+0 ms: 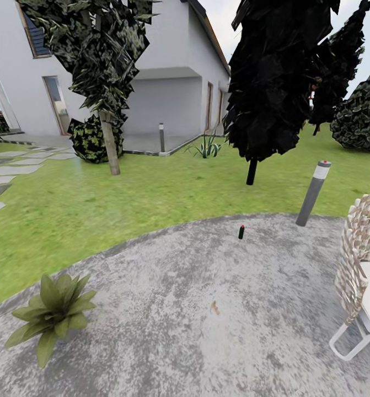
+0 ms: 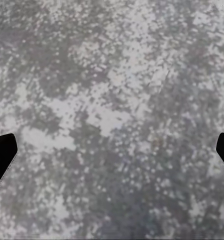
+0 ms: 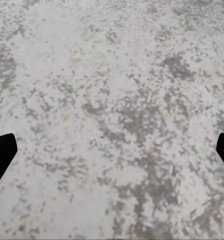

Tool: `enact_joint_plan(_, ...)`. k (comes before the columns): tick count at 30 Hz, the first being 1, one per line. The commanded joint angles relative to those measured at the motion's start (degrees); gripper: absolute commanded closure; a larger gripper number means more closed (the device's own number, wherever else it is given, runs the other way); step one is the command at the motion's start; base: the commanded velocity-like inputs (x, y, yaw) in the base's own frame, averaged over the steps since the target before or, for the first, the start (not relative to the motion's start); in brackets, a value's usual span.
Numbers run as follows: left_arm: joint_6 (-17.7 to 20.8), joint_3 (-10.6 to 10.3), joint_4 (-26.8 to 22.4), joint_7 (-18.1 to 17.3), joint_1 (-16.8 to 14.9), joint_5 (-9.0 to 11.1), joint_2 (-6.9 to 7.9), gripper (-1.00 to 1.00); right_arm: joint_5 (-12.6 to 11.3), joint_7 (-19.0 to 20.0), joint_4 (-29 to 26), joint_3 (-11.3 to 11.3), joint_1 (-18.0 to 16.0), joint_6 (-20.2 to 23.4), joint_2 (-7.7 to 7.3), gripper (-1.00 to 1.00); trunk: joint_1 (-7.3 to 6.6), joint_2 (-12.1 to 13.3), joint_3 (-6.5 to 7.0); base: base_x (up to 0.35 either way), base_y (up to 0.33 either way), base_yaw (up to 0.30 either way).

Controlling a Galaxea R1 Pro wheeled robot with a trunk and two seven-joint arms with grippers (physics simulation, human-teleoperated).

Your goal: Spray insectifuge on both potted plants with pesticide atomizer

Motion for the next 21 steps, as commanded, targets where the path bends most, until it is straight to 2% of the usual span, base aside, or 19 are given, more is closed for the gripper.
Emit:
enact_joint_plan(1,-0.2,0.1,0.0,0.0,0.0,0.0,-0.01,-1.0,0.0,0.0,0.1,0.0,0.0,-0.2,0.02,-1.0,0.02,0.0,-0.05,0.313,-0.025,0.0)
enact_joint_plan(6,-0.2,0.1,0.1,0.0,0.0,0.0,0.0,-1.0,0.1,-0.1,0.1,-0.1,0.0,-0.2,0.03,-1.0,0.02,0.0,-0.05,0.329,-0.057,-0.109)
enact_joint_plan(16,-0.2,0.1,0.1,0.0,0.0,0.0,0.0,-1.0,0.1,-0.1,0.2,0.0,0.0,-0.2,0.07,-1.0,0.02,0.0,-0.05,0.337,-0.024,-0.241)
enact_joint_plan(21,-0.2,0.1,0.1,0.0,0.0,0.0,0.0,-1.0,0.1,-0.1,0.2,0.0,0.0,-0.2,0.08,-1.0,0.02,0.0,-0.05,0.339,-0.001,-0.063)
